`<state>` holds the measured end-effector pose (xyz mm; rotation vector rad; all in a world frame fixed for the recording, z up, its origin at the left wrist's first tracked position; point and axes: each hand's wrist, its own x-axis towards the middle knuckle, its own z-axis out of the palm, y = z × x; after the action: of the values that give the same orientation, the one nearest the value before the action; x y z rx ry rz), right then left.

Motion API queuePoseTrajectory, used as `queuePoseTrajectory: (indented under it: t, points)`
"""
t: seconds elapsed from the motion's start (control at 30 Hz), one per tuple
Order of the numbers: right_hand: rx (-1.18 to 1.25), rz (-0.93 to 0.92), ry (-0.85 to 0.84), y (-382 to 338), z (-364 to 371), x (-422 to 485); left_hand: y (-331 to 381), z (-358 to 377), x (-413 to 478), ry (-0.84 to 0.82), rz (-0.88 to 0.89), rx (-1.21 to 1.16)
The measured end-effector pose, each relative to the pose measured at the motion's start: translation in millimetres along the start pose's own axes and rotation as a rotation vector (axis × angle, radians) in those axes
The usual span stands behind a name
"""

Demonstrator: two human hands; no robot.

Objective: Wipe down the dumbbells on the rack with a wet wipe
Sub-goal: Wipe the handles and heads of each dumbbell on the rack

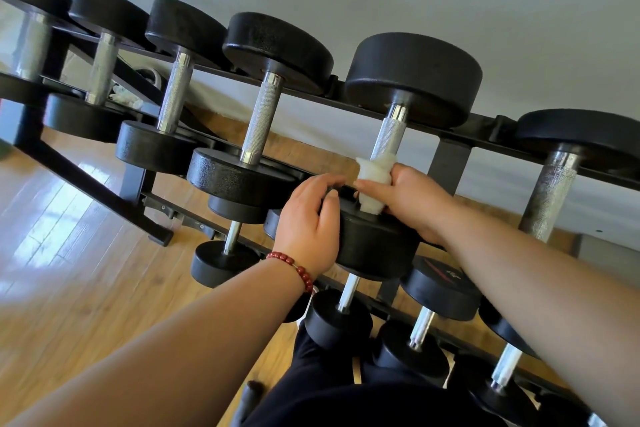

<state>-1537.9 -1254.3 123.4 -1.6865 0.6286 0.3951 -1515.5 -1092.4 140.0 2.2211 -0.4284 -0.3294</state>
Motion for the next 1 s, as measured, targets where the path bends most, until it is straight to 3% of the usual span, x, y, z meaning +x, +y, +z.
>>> queuePoseTrajectory:
  t: [0.1, 0.23, 0.37, 0.5, 0.67, 0.87, 1.0]
  points:
    - [-0.079, 0.005, -0.045, -5.5, -6.4, -0.2, 0.4, -0.1, 0.4, 0.005, 0.008, -0.008]
    - [0.078, 0.015, -0.020, -5.8, -4.2, -0.3, -1.0, 0.6, 0.8, 0.015, 0.004, -0.008]
    - [-0.096, 0.016, -0.120, 0.2, -4.8, -6.7, -0.6, 0.5, 0.4, 0.016, 0.008, -0.008]
    - [0.038, 0.016, -0.074, -3.7, -6.7, -3.8, -0.3, 0.4, 0.2, 0.016, 0.008, -0.009]
    - [-0.112, 0.047, -0.161, -0.3, -6.7, -4.4, -0.8, 0.7, 0.0, 0.012, 0.008, -0.008]
    - [-0.133, -0.049, -0.044, 0.2, 0.2, -5.2, -1.4, 0.1, 1.0, 0.004, 0.022, -0.013]
    - [-0.281, -0.006, -0.107, -3.3, -8.8, -1.5, -0.7, 0.4, 0.6, 0.004, 0.021, -0.016]
